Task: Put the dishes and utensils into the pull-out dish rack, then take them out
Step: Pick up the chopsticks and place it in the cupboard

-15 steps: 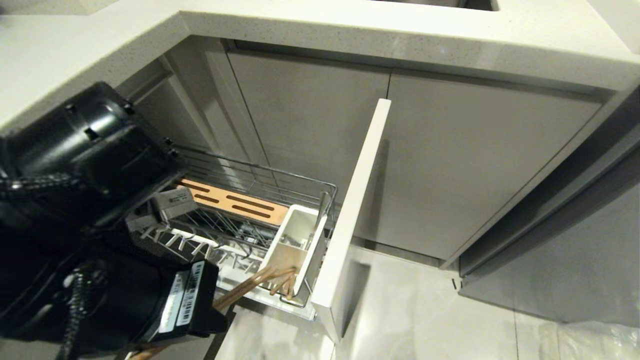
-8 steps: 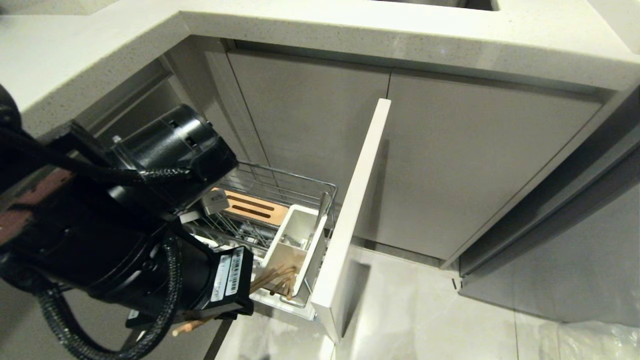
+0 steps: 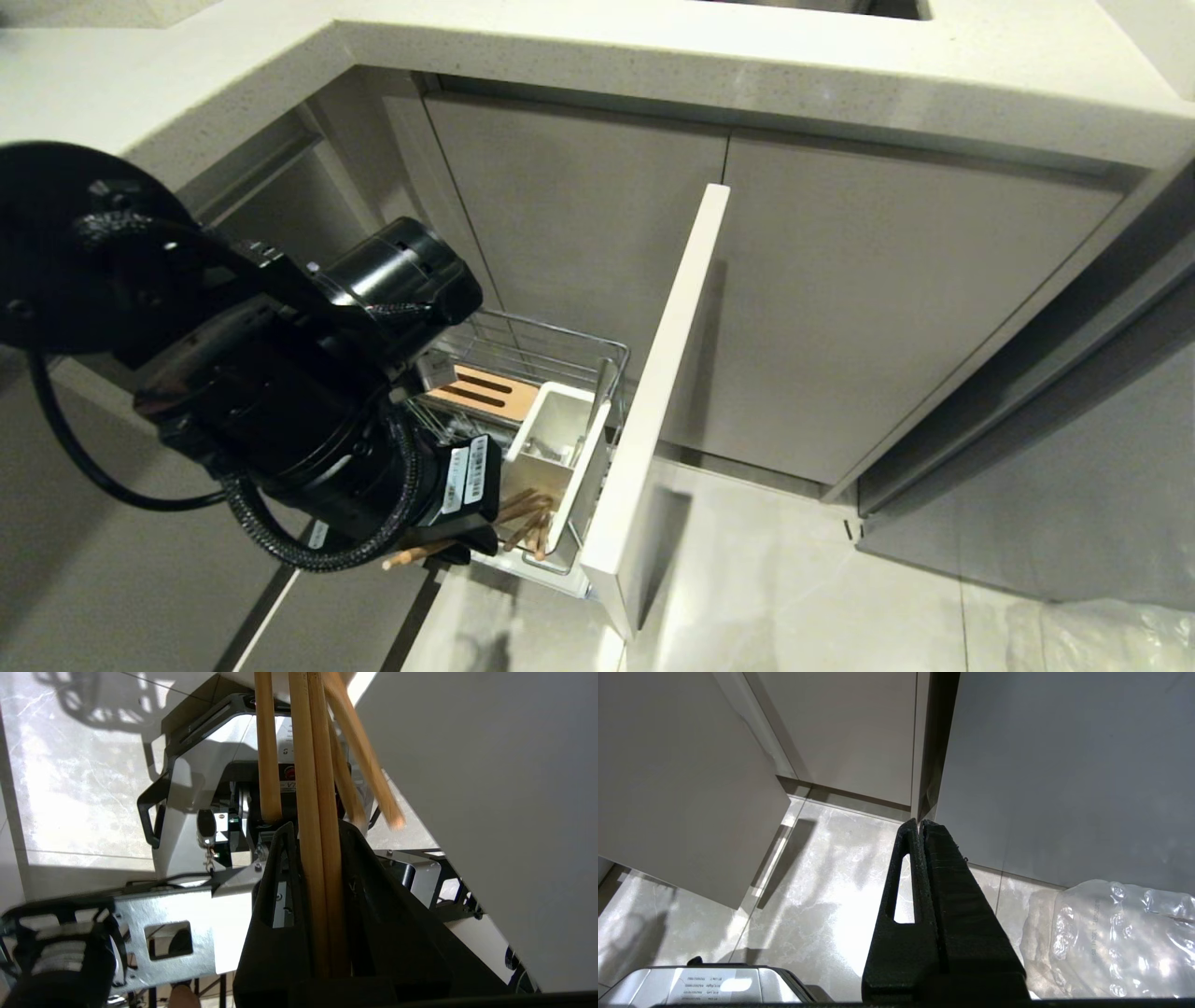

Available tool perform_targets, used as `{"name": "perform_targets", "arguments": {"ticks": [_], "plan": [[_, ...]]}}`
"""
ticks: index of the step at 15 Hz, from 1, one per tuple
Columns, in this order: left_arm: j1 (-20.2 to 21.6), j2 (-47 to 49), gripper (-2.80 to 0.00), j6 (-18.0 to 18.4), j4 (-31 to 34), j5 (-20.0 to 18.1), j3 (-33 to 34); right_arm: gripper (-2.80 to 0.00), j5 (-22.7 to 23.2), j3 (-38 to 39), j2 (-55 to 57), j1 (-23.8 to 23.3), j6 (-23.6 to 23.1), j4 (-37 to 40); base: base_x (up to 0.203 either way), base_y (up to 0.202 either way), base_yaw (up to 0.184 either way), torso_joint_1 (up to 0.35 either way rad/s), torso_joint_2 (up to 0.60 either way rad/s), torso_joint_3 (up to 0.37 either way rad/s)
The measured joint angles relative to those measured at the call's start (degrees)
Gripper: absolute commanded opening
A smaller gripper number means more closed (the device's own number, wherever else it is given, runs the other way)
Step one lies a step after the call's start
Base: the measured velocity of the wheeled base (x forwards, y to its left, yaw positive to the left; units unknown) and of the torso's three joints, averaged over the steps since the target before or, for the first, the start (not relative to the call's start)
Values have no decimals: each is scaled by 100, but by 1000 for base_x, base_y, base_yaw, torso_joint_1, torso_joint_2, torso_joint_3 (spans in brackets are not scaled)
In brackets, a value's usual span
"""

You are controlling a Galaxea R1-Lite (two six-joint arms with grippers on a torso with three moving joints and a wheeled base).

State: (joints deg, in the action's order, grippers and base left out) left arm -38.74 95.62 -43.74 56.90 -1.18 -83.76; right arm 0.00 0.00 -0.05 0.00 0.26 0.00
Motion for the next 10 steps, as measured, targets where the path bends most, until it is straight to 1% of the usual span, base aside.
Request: {"name": "perform_targets", "arguments": {"ticks": [4, 10], "plan": [[298, 270, -280, 205, -49, -492, -93, -280, 0, 0, 0, 0, 1, 0, 0, 0, 0, 0, 0, 0], [589, 617, -280, 322, -150, -676, -216, -280, 0, 0, 2, 0, 0, 0, 0, 0, 0, 0, 0, 0]]}}
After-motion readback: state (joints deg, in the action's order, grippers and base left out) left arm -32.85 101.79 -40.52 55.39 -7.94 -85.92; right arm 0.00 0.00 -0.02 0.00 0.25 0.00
